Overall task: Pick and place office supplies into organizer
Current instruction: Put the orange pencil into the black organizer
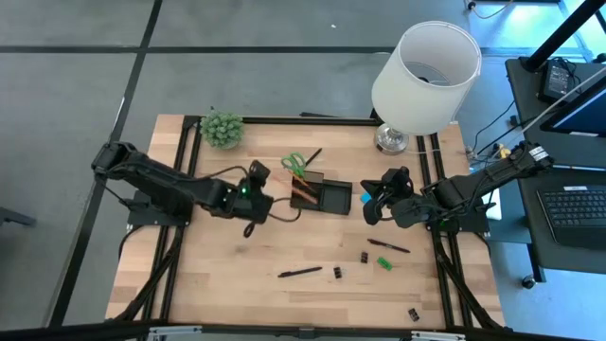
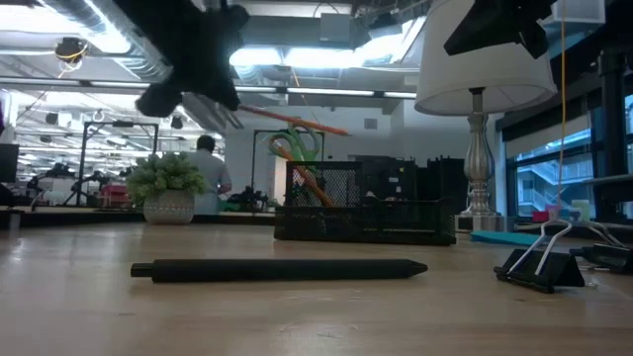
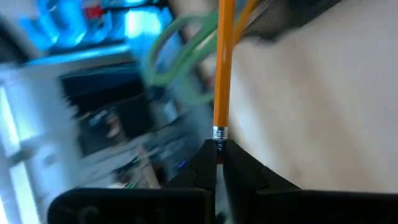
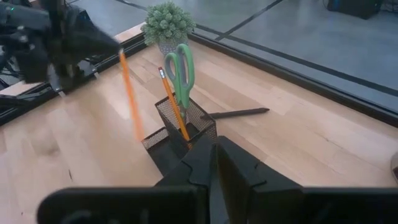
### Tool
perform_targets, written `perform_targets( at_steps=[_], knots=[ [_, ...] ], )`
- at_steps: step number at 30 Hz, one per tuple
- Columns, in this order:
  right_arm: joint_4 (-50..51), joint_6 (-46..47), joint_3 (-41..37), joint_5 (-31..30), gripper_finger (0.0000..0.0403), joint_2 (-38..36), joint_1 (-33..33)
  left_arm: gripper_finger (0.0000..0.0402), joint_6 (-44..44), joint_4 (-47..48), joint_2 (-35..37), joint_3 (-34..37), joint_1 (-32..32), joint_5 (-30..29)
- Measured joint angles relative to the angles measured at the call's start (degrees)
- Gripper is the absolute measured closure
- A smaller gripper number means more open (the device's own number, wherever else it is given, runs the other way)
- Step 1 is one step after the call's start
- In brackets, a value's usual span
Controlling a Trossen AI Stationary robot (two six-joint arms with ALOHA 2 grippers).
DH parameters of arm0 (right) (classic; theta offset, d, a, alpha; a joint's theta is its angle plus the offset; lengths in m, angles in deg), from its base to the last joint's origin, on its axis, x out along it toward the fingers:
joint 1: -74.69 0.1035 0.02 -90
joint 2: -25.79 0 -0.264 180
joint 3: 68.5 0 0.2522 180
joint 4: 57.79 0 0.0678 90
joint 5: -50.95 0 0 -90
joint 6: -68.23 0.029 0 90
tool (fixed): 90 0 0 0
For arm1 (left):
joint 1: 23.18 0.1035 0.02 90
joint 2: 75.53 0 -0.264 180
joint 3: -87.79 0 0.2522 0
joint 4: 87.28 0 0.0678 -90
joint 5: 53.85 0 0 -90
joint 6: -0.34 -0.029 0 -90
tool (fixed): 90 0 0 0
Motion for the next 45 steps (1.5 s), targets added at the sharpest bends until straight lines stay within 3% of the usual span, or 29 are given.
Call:
perform_targets(
  at_steps=[8,16,30,45],
  knots=[
    [0.0,0.0,0.0,-0.3,0.0374,0.0,0.0,0.0393,-14.6,-6.5,0.0,0.0,5.5,-6.9],
    [0.0,-0.2,0.0,-0.3,0.0374,0.0,0.0,0.0393,-27.7,-10.7,-0.4,0.0,8.1,-6.8],
    [0.4,-0.5,0.0,-1.1,0.0374,0.0,-0.6,0.0393,-34.3,-17.1,-1.2,0.0,9.2,-4.0],
    [0.7,-0.4,0.0,-1.2,0.0374,0.0,-0.8,0.0393,-40.6,-23.0,-10.2,0.0,10.1,-3.8]
  ],
)
